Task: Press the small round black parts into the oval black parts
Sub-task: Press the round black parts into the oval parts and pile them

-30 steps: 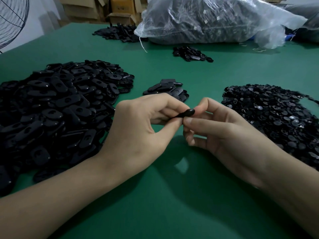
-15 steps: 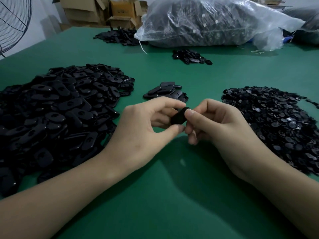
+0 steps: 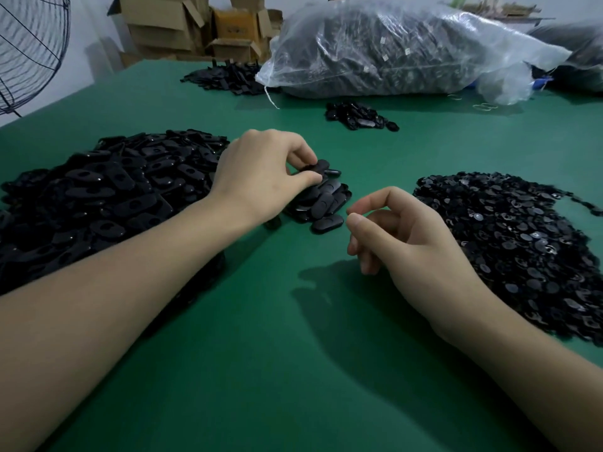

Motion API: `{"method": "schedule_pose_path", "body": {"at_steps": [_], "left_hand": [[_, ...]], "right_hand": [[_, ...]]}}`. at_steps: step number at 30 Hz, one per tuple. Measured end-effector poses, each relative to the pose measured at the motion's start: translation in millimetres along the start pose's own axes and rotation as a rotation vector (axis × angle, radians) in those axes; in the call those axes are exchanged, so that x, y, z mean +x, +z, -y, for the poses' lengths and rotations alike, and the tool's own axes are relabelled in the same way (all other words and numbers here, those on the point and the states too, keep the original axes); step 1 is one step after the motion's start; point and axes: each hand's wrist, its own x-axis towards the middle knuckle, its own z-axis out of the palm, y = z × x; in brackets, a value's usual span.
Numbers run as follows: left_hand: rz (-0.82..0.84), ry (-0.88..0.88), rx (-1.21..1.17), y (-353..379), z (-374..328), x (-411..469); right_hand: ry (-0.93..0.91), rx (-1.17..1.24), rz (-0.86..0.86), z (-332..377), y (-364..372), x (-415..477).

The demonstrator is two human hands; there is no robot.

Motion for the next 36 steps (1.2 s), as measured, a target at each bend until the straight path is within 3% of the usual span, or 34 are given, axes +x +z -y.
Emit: {"method": "schedule_pose_path", "body": {"at_steps": [9, 14, 18, 25, 28, 30, 32, 34, 36], "left_hand": [[0.148, -0.076, 0.09, -12.7, 19.9, 4.2], [0.433, -0.096, 0.303, -33.4, 24.7, -18.9], [0.378, -0.004, 0.402, -31.3, 21.4, -36.6], [0.213, 0.324, 0.592, -28.4, 15.6, -52.3], [0.104, 0.294, 0.27, -22.3, 17.3, -58.6], [0.089, 0.117, -0.177, -15.7, 14.4, -60.3], [0.206, -0.132, -0.612, -11.9, 5.0, -60.4], [0.298, -0.317, -0.913, -9.8, -5.1, -61.6], [0.336, -0.352, -1.015, -7.3, -11.9, -65.0]], "right_hand": [[-0.021, -0.026, 0.022, -1.7, -0.4, -0.4], [-0.026, -0.077, 0.026, -0.4, -0.1, -1.3], [-0.036, -0.135, 0.045, 2.9, 1.1, -4.0], [-0.054, -0.214, 0.033, 5.9, 2.5, -4.7], [-0.084, -0.335, -0.008, 5.9, 0.1, -5.9], [-0.169, -0.62, -0.07, 7.4, -6.2, -4.2], [-0.211, -0.948, -0.133, 9.7, -16.4, 1.0], [-0.12, -1.17, -0.19, 11.4, -28.9, 6.9], [0.018, -1.294, -0.199, 11.8, -38.3, 10.4]]}}
